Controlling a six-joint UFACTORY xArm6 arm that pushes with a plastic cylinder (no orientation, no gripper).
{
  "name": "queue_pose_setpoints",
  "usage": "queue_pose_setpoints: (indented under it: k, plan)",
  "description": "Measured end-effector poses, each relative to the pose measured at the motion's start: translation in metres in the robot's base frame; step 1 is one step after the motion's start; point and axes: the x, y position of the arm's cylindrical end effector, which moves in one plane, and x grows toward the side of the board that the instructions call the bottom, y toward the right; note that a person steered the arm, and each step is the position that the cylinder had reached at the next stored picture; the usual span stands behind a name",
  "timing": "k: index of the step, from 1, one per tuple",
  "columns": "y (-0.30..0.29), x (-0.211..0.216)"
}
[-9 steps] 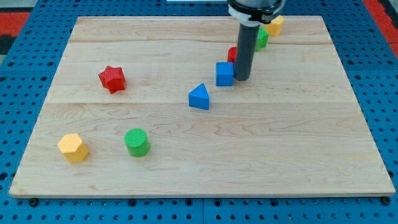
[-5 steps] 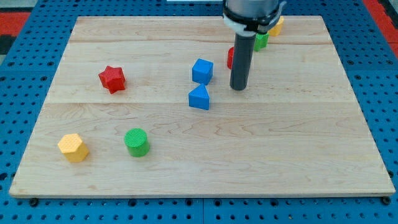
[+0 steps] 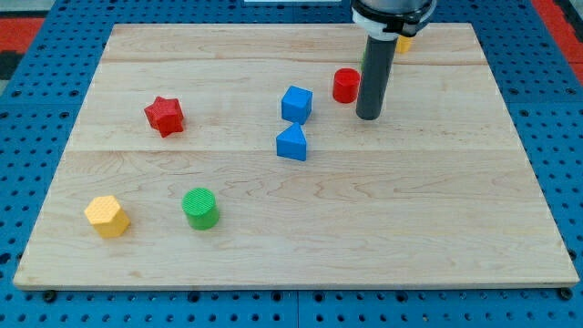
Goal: Adjust the red circle green star and yellow heart in a diagonal line
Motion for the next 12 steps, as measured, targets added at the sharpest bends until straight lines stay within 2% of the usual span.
queue_pose_setpoints:
  k: [3, 4, 5, 6, 12]
  plan:
    - [-0.011, -0.029]
    - [0.029, -0.031]
    - [0.059, -0.056]
    - [0.056, -0.082]
    - [0.059, -0.122]
